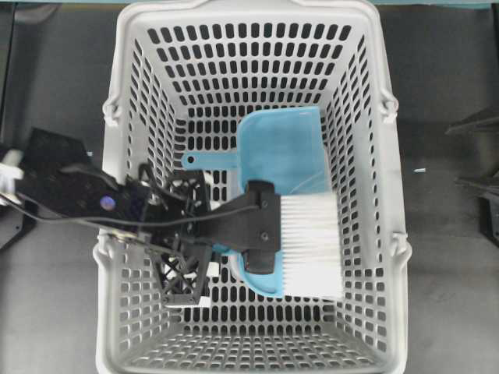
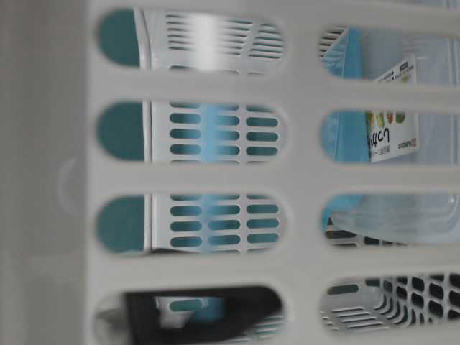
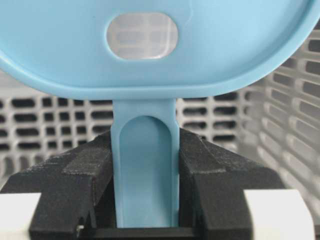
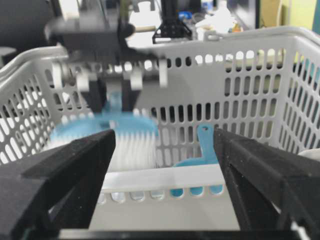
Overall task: Pick up the hand brush from the shopping basket with the left arm.
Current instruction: 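Lift the gripped hand brush upward with the left gripper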
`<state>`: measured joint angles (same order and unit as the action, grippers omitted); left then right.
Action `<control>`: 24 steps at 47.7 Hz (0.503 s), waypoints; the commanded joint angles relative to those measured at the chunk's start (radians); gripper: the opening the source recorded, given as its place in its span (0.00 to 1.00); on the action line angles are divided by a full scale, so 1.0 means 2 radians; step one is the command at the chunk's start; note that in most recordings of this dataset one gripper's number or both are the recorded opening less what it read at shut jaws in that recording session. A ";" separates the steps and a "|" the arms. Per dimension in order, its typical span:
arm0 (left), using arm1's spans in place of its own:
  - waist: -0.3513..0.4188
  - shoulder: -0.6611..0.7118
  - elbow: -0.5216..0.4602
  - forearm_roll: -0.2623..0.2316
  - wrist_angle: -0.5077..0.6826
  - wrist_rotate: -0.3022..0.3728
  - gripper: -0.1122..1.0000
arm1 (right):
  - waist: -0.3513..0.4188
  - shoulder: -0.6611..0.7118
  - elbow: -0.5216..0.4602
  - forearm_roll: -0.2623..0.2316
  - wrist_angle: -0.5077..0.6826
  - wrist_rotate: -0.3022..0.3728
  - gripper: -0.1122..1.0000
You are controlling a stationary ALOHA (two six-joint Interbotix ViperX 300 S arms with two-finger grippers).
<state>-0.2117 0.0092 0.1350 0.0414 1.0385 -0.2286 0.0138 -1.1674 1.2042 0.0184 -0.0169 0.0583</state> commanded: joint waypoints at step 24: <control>0.014 0.002 -0.181 0.002 0.209 0.031 0.32 | 0.001 -0.002 -0.004 0.001 -0.003 0.001 0.78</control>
<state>-0.1841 0.0276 -0.2056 0.0414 1.4573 -0.1672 0.0138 -1.1750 1.2057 0.0169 -0.0169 0.0583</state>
